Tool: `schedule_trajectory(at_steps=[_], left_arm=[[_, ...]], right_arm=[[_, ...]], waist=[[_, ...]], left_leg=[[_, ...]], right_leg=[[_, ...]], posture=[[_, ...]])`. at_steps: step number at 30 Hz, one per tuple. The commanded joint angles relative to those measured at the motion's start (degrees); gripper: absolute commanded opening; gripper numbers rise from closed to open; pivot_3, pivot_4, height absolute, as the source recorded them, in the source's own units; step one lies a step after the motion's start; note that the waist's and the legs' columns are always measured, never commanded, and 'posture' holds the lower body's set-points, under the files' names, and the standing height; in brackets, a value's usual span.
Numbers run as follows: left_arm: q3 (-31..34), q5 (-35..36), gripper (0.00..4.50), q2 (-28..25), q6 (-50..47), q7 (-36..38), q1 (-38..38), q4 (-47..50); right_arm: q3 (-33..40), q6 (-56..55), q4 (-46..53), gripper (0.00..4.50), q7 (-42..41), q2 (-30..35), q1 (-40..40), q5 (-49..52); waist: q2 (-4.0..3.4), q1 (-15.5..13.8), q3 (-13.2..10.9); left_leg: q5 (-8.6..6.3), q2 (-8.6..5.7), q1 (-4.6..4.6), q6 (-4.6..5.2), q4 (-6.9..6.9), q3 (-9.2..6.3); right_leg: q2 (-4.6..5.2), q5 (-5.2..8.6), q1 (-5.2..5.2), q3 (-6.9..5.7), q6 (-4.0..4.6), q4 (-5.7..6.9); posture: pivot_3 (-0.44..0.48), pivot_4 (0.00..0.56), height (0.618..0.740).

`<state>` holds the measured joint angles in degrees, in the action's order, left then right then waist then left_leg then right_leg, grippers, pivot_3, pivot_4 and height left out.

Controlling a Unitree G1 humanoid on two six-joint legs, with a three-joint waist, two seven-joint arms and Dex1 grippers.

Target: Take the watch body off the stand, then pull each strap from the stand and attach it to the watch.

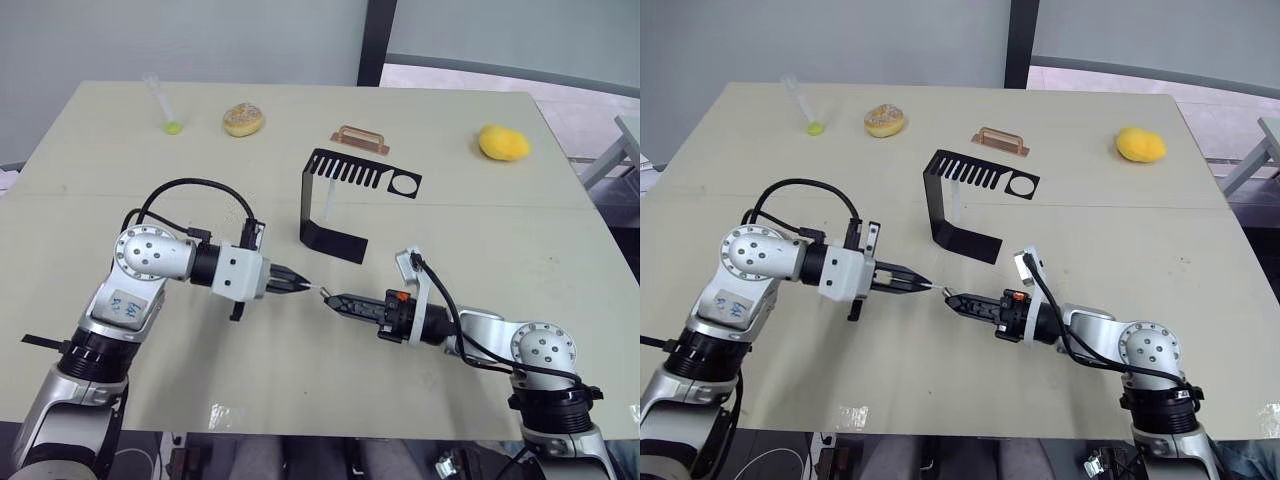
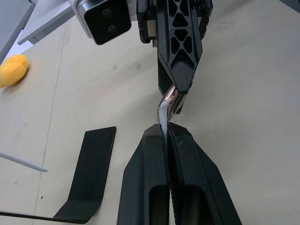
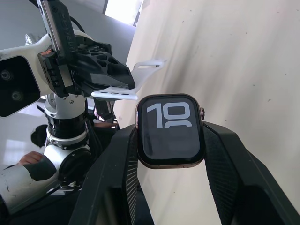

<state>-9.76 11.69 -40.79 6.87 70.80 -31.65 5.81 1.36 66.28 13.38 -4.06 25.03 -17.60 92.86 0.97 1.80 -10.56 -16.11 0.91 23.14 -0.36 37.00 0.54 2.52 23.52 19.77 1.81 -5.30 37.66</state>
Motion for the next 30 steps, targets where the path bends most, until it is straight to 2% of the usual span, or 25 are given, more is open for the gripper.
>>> schedule_trajectory(at_steps=[1,30], left_arm=[[0.07,-0.21,0.0,0.22,0.12,-0.62,0.16,0.72],[-2.21,-2.52,0.0,1.97,-1.2,-1.12,-0.31,2.32]], right_arm=[[0.05,-0.65,2.17,1.51,-0.2,0.3,-0.05,1.68],[-0.91,-0.57,2.6,1.51,-0.24,0.65,0.02,1.96]], waist=[[0.0,0.0,0.0],[0.0,-0.02,0.0]], left_leg=[[0.0,0.0,0.0,0.0,0.0,0.0],[0.0,0.0,0.0,0.0,0.01,-0.01]], right_leg=[[0.0,0.0,0.0,0.0,0.0,0.0],[0.0,0.0,0.0,-0.01,0.0,0.01]], posture=[[0.0,0.15,0.74],[0.0,0.15,0.74]])
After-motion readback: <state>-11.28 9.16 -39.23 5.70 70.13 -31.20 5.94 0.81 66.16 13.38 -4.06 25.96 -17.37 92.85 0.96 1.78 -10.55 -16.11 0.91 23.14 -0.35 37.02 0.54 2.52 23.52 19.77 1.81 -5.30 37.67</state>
